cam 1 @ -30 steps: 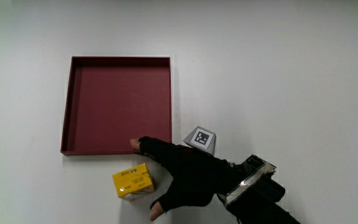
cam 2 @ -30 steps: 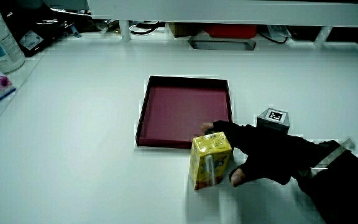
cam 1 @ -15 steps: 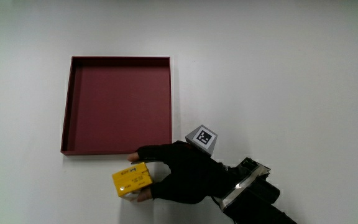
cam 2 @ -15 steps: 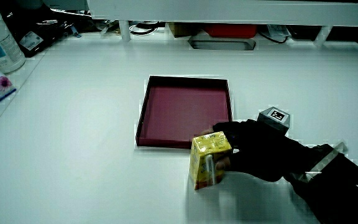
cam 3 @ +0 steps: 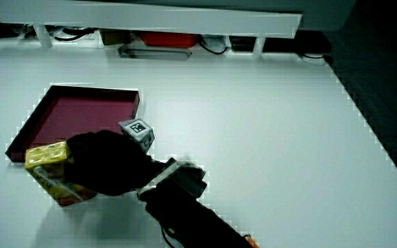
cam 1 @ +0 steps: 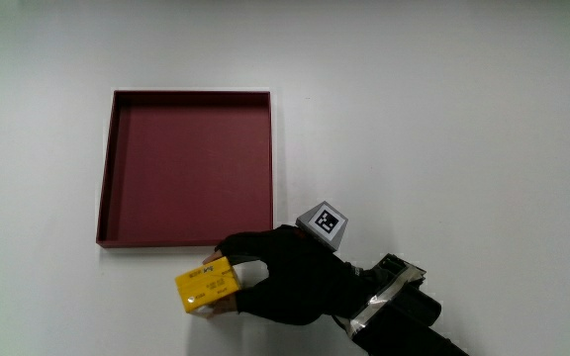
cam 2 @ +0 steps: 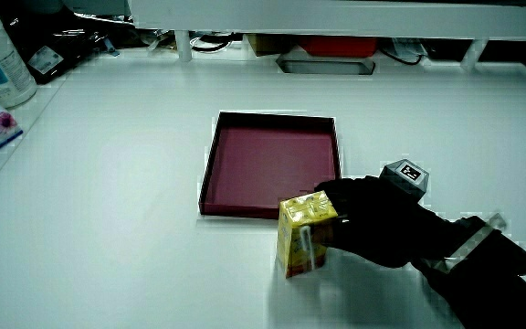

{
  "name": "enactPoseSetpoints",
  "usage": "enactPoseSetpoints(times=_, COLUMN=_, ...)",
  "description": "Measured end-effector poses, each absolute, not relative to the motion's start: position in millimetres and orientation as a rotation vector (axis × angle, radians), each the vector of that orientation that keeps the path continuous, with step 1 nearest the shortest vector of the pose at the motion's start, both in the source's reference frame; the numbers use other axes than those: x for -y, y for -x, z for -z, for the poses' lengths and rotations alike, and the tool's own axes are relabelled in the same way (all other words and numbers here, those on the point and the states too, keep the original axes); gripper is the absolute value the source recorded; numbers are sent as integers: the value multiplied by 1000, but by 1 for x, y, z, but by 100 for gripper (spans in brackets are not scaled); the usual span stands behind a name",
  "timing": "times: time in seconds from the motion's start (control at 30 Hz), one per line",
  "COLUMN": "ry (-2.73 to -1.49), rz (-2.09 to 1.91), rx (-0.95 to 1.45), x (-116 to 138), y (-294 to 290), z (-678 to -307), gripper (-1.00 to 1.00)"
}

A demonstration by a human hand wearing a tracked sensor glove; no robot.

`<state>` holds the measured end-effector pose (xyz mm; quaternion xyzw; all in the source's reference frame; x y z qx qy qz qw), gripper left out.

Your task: Pick ice redtea

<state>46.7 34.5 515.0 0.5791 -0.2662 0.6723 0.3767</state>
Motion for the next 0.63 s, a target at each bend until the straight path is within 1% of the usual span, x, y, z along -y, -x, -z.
enactPoseSetpoints(times=0.03, ry=-1469, rz=-1721, rx=676, x=-34, y=-45, z=-511, gripper=100)
enactPoseSetpoints(times=0.13, ry=-1494, rz=-1713, rx=711, x=-34, y=-43, z=-507, gripper=100)
enactPoseSetpoints(times=0.23, ry=-1474, rz=-1733, rx=712, x=-31, y=-42, z=-501, gripper=100)
enactPoseSetpoints(times=0.43, ry=-1445, rz=-1826, rx=704, x=-20, y=-45, z=-481, gripper=100)
enactPoseSetpoints(times=0.57, ry=-1502, rz=-1909, rx=703, x=-7, y=-50, z=-466, gripper=100)
enactPoseSetpoints(times=0.63, ry=-1574, rz=-1941, rx=719, x=-1, y=-54, z=-460, gripper=100)
